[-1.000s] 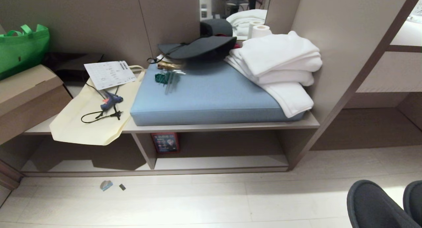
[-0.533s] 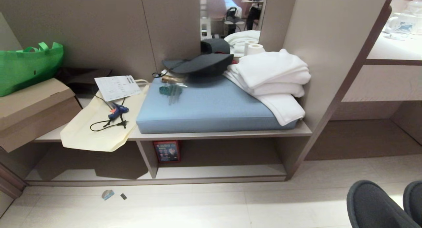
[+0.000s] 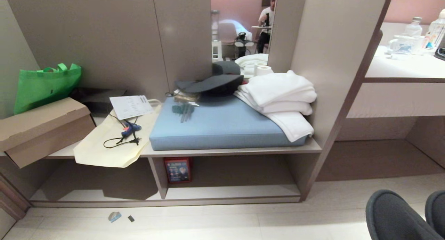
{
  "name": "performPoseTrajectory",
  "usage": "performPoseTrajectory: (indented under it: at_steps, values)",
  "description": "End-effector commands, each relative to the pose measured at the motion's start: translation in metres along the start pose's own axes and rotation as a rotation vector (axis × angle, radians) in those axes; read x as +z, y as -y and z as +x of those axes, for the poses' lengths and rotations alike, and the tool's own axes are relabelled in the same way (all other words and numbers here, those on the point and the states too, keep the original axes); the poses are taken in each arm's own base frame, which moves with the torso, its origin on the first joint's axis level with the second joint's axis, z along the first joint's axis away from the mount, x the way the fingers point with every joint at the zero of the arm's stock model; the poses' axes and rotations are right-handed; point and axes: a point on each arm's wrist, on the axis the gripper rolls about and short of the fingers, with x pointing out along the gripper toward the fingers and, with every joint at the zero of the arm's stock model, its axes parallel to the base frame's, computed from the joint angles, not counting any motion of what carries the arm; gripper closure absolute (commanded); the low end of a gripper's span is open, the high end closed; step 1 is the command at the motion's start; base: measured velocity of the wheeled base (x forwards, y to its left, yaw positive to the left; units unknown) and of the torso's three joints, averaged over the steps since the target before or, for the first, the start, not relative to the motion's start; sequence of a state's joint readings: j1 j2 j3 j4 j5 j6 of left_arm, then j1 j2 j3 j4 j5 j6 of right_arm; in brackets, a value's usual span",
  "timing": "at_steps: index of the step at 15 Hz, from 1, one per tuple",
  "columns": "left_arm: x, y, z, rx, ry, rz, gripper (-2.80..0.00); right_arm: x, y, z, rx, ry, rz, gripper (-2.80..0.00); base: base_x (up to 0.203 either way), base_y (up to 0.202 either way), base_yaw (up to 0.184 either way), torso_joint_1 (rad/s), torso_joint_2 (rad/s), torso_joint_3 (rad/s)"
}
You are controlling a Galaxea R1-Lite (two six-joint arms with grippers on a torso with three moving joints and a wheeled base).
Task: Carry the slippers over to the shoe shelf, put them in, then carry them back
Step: Place the slippers on the floor
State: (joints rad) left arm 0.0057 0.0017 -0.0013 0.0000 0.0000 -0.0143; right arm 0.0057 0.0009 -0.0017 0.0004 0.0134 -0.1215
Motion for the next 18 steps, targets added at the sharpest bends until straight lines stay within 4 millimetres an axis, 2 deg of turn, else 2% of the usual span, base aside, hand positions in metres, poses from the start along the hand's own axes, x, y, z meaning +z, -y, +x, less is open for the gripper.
performPoseTrajectory:
  at_steps: [1, 6, 18]
  values:
    - [0.0000, 0.0000, 0.0001, 0.000, 0.002, -0.001, 0.00, -0.0001, 0.0000, 0.0001, 0.000, -0.002, 0.000, 0.00, 0.000, 0.000, 0.000, 0.005, 0.00, 0.198]
    - [0.0003, 0.0000, 0.0001, 0.000, 0.005, 0.003, 0.00, 0.0001, 0.0001, 0.0002, 0.000, 0.003, 0.006, 0.00, 0.000, 0.000, 0.000, 0.003, 0.00, 0.159]
    - [0.0003, 0.0000, 0.0001, 0.000, 0.005, 0.002, 0.00, -0.0004, 0.0001, 0.0002, -0.004, -0.002, 0.043, 0.00, 0.000, 0.000, 0.000, 0.001, 0.00, 0.006]
